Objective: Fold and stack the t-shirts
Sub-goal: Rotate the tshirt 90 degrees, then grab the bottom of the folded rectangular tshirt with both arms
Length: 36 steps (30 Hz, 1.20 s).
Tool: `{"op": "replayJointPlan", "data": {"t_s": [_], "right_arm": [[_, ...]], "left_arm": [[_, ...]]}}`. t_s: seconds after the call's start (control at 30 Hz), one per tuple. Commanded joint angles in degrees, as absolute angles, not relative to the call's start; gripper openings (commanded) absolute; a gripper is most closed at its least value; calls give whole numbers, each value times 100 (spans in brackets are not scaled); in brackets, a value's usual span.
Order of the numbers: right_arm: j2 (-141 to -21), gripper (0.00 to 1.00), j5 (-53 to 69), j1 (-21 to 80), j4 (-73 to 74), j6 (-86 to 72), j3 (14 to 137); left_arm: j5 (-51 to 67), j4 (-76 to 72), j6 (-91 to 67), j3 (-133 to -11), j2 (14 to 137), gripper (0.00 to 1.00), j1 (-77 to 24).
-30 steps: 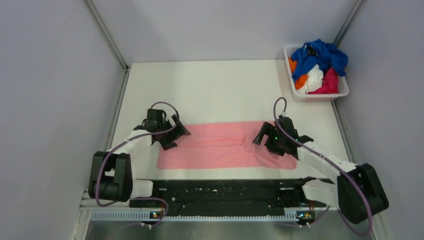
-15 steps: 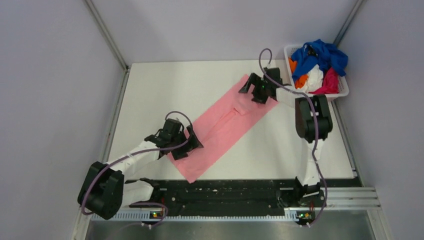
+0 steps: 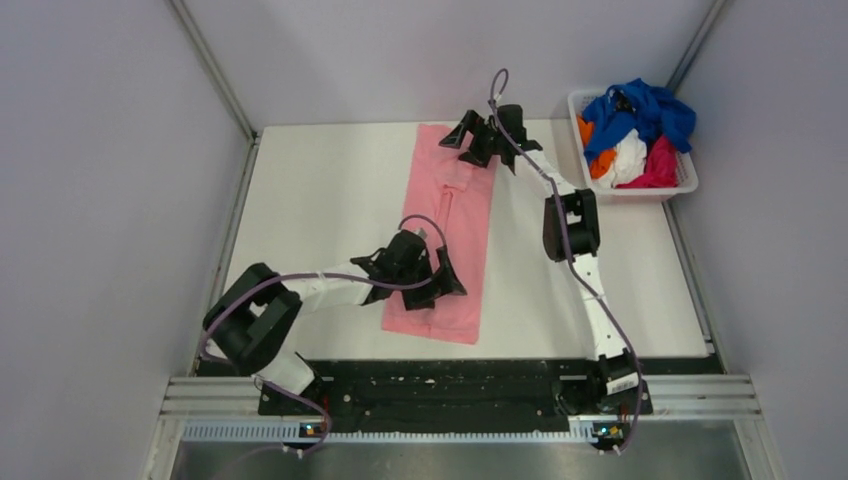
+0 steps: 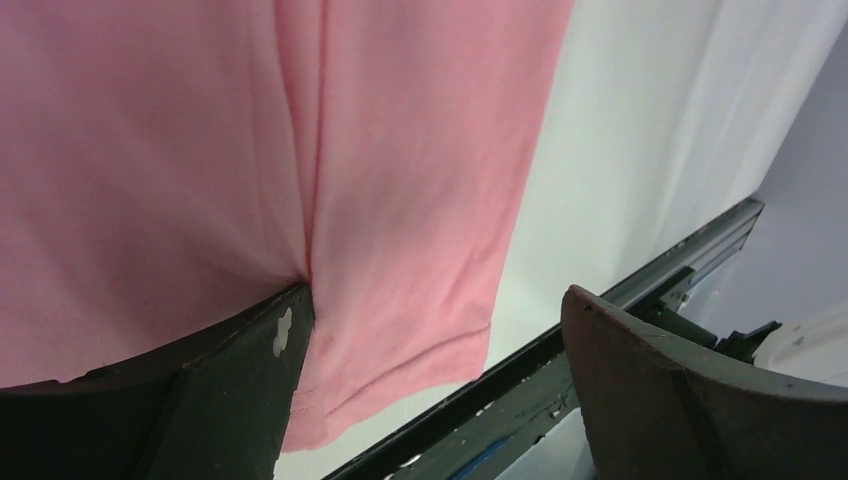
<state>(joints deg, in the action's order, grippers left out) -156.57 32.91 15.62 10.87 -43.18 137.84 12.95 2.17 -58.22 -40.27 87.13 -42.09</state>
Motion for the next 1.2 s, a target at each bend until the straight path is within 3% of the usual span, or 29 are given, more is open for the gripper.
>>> {"op": "replayJointPlan", "data": {"t_s": [0.0,0.23,0.4,0.57,0.83,1.0,1.17], "right_arm": [[-16467,99,2109,1792,808,-4536,14181],[-15823,99,2039,1799,584,-3951,14453],[-13976,99,1649,1896,1046,-2945,13515],[-11903,99,923,1999,967,-2600,11139],[-8443,99,-554,2586,1107,-3427,5685],[-7083,99,-615,3367,1608,-3756,4232],[-6516,93,38,4072,1699,-4073,3404]], "left_arm": [[1326,421,-5516,-4429,9505,99,-4703],[1214,674,-5169,-5232,9707,99,-5026],[547,1298,-4704,-5101,8697,99,-5089],[-385,2299,-4619,-4599,7323,99,-5076],[-863,2762,-4893,-3692,6574,95,-4989],[-718,2549,-5001,-3454,6790,83,-4961],[-484,2068,-4975,-3404,7201,68,-4932]]}}
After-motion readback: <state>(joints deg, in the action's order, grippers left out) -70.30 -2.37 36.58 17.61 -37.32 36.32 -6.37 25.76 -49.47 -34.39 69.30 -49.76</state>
